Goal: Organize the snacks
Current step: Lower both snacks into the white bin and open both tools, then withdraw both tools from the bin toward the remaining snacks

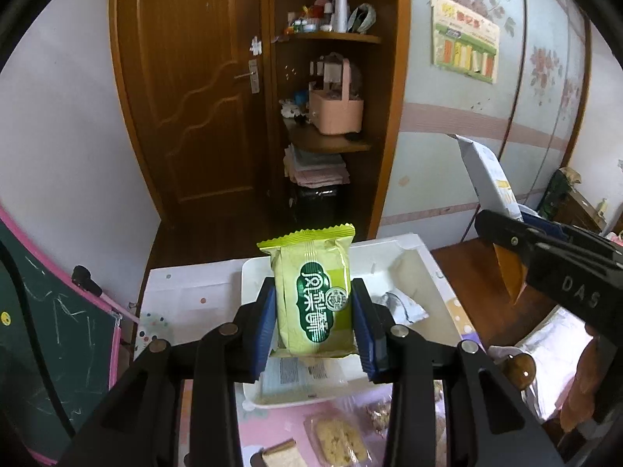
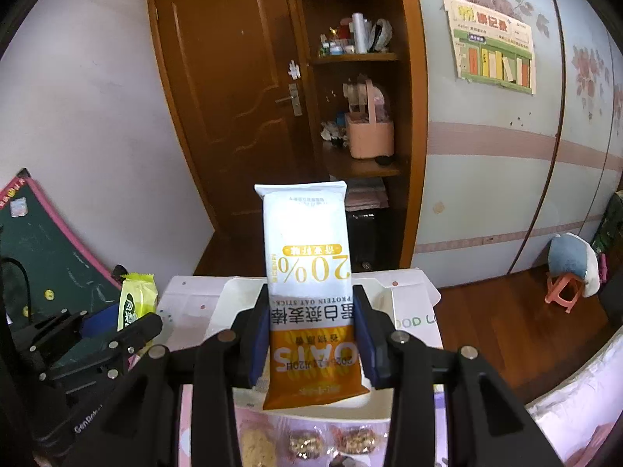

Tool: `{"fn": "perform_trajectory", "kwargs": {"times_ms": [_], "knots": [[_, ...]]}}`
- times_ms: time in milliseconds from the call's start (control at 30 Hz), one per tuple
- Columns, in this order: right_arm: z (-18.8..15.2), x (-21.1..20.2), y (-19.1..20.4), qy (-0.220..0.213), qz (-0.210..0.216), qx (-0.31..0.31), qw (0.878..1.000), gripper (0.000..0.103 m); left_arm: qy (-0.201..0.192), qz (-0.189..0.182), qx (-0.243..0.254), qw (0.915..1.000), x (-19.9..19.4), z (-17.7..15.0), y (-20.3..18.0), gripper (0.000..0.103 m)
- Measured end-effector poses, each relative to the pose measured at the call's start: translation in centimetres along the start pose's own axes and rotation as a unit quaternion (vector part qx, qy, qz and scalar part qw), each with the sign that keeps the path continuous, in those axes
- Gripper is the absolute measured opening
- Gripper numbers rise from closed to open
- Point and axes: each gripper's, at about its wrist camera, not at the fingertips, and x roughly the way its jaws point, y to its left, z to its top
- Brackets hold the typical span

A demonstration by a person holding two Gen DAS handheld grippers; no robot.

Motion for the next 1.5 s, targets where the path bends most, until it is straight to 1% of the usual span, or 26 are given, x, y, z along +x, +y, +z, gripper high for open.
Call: {"fn": "perform_trajectory", "kwargs": {"times_ms": [133,233,400,567,667,700,733,800,833,867,1033,1200,1367,1500], "knots": [[-0.6,3.8,0.1,0.03,-0.02,-0.01,0.999,0.039,0.041,0.006,0.005,0.9991,4.8,-0.1,0.1,0.035],[-1.1,6.5,-0.4,0.058,-0.027,-0.009,0.998,0.039,0.07,0.011,0.008,0.9974,8.0,-0.6,0.4,0.035],[-2.2,10.1,-0.6,0.091,-0.034,-0.009,0.995,0.039,0.106,0.017,0.007,0.9942,12.2,-1.8,0.9,0.035],[-3.1,13.7,-0.6,0.125,-0.041,0.003,0.991,0.041,0.127,0.026,0.02,0.9913,15.0,-3.0,0.4,0.036],[-3.9,15.6,-1.0,0.153,-0.027,0.024,0.988,0.042,0.14,0.025,0.027,0.9895,16.0,-3.4,0.0,0.037],[-4.0,16.0,-1.2,0.161,-0.017,0.033,0.986,0.042,0.142,0.025,0.028,0.9891,16.2,-3.6,-0.1,0.044],[-4.3,16.5,-1.5,0.173,-0.002,0.047,0.984,0.043,0.144,0.027,0.028,0.9888,16.4,-3.7,-0.2,0.06],[-4.9,16.8,-2.0,0.183,0.005,0.065,0.981,0.044,0.134,0.033,0.024,0.9901,16.1,-3.8,0.0,0.078],[-5.2,16.7,-2.2,0.184,0.003,0.068,0.98,0.045,0.128,0.032,0.022,0.991,15.9,-3.8,0.0,0.079],[-5.4,16.7,-2.3,0.186,0.003,0.068,0.98,0.045,0.124,0.03,0.022,0.9915,15.6,-3.8,0.1,0.079],[-6.5,15.7,-2.5,0.196,0.008,0.07,0.978,0.045,0.131,0.026,0.011,0.991,14.4,-4.3,1.0,0.079],[-7.1,13.4,-1.4,0.187,0.002,0.04,0.982,0.045,0.13,0.025,0.009,0.9911,12.3,-5.2,1.7,0.079],[-7.7,9.3,0.6,0.165,0.008,0.006,0.986,0.045,0.121,0.031,0.018,0.992,8.9,-5.9,1.8,0.079],[-7.9,5.1,2.3,0.139,0.007,-0.019,0.99,0.045,0.105,0.029,0.024,0.9938,5.1,-6.4,1.6,0.079]]}}
